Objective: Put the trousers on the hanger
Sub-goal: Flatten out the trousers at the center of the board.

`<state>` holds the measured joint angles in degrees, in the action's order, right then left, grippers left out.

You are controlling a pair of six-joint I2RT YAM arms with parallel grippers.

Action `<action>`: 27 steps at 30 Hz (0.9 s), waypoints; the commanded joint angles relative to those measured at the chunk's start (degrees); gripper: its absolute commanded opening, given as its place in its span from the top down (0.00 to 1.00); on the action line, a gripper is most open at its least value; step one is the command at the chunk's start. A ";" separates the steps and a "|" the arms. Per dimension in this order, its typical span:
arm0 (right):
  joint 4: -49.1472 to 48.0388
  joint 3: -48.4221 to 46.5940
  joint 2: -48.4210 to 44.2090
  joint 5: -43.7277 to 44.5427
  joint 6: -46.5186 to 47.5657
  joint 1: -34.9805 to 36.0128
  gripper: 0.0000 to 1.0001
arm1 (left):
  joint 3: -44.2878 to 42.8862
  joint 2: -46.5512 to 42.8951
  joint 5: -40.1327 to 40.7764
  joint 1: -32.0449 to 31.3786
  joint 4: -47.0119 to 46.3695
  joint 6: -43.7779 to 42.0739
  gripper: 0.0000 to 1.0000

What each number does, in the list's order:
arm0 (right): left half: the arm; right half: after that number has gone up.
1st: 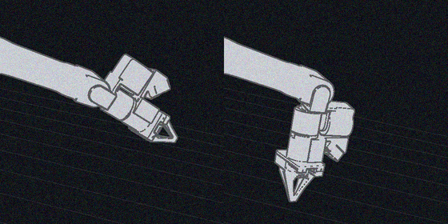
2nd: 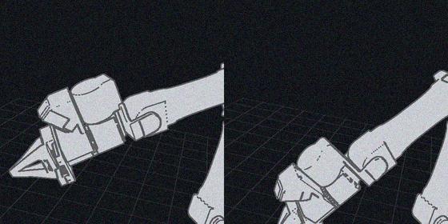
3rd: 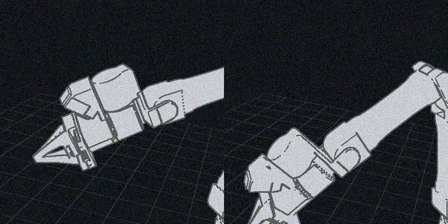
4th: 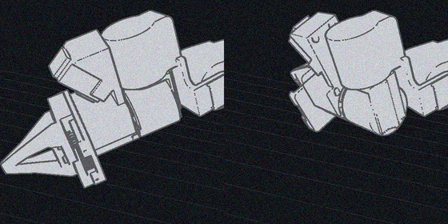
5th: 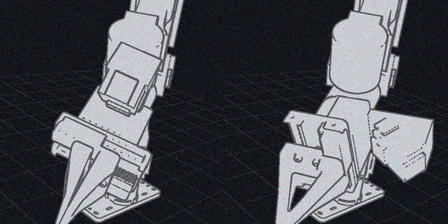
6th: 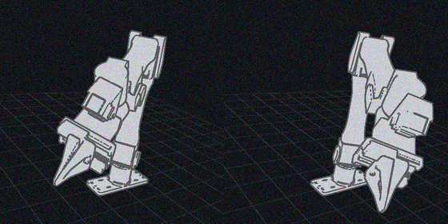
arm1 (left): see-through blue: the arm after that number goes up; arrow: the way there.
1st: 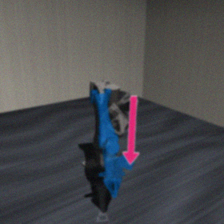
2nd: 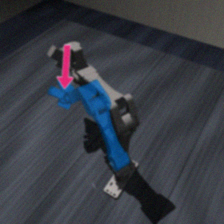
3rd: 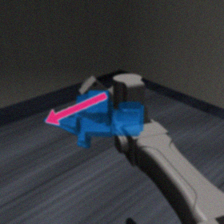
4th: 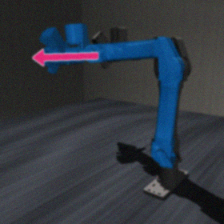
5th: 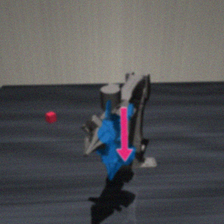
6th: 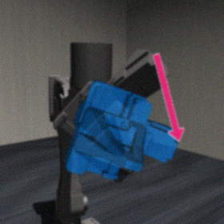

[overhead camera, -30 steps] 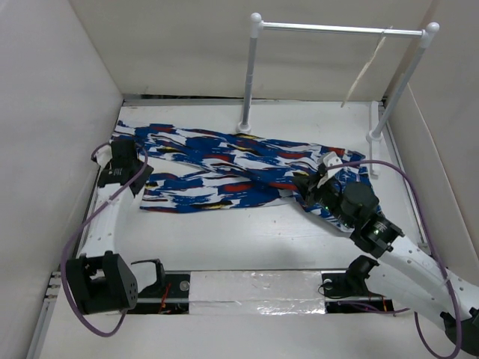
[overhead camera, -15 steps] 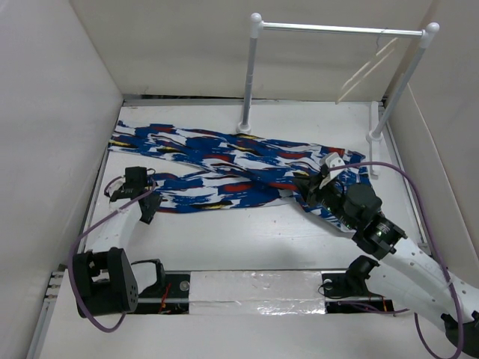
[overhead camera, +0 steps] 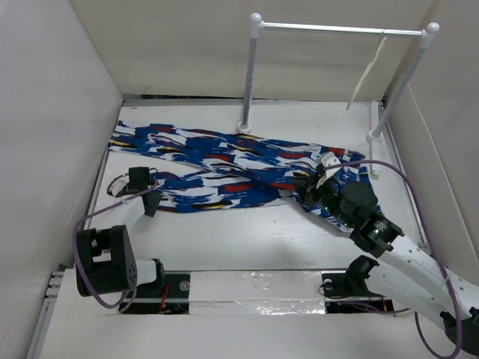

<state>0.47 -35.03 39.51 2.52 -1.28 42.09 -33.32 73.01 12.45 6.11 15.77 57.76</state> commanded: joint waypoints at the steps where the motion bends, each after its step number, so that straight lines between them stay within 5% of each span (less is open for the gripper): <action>1: -1.44 -2.50 0.48 -0.42 0.66 0.37 0.82 | 1.68 2.83 -1.72 0.22 -3.11 -0.45 0.75; 5: -1.61 -2.50 1.18 -0.24 0.66 0.37 0.81 | 3.00 2.75 -2.08 0.22 -4.60 -0.80 0.83; 8: -1.79 -2.50 1.28 0.11 0.66 0.37 0.80 | 3.00 1.35 -1.20 0.22 -5.66 -1.51 1.00; 13: -2.31 -1.89 1.10 2.74 0.66 0.37 0.77 | -5.58 -6.55 0.99 0.22 -0.05 -4.58 1.00; 21: -2.58 -1.89 4.00 5.47 0.66 0.37 0.57 | -22.47 -28.77 8.71 0.22 6.91 -17.31 1.00; 27: -1.88 -1.27 4.53 12.40 -0.39 0.37 0.42 | -32.07 -33.01 11.73 0.22 12.01 -20.40 1.00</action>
<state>0.03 -35.05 43.99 9.43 -1.32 42.09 -64.14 40.77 20.01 6.02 23.66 40.77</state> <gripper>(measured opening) 0.568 0.010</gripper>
